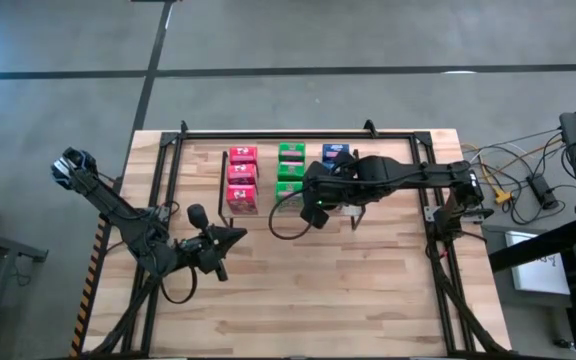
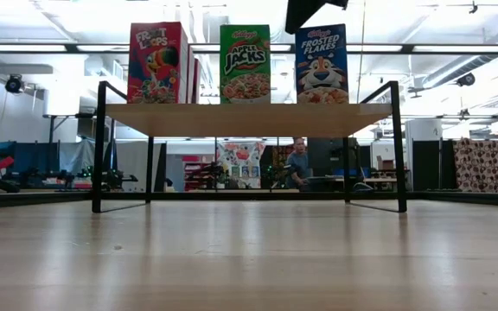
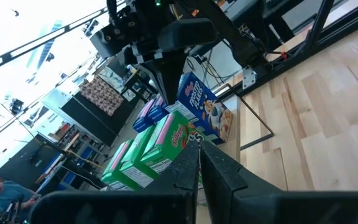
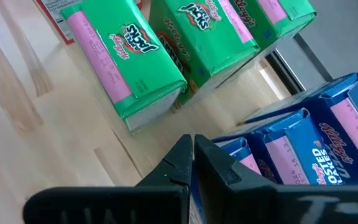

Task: Stack cereal on shelf
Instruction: Put the blue cereal box on the shelf, aligned with the other blue cereal boxes

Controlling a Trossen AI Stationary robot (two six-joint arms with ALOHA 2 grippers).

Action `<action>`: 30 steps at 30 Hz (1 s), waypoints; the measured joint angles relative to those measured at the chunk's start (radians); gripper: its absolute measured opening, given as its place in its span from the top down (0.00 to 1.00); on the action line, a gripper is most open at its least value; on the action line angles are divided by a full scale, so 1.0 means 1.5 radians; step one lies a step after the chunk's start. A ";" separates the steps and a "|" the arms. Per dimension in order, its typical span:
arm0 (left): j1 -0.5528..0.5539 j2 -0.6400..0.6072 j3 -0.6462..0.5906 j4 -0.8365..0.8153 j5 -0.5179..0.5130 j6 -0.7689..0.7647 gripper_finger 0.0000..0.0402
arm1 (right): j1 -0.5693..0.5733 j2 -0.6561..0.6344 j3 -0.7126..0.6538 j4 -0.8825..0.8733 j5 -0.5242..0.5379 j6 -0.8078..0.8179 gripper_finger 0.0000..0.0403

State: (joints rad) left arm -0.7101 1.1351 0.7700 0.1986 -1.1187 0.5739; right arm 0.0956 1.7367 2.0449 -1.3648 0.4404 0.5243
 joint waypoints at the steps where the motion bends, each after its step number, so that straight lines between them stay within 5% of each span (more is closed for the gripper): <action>1: 0.000 0.000 0.000 0.000 0.000 0.000 1.00 | 0.000 0.000 0.000 -0.001 -0.002 0.000 0.98; 30: -0.002 0.000 0.000 0.000 0.000 -0.003 1.00 | 0.006 0.001 0.025 -0.010 -0.033 -0.035 0.98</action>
State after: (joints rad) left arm -0.7128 1.1351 0.7700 0.1978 -1.1188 0.5697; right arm 0.1043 1.7374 2.0823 -1.3800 0.3905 0.4713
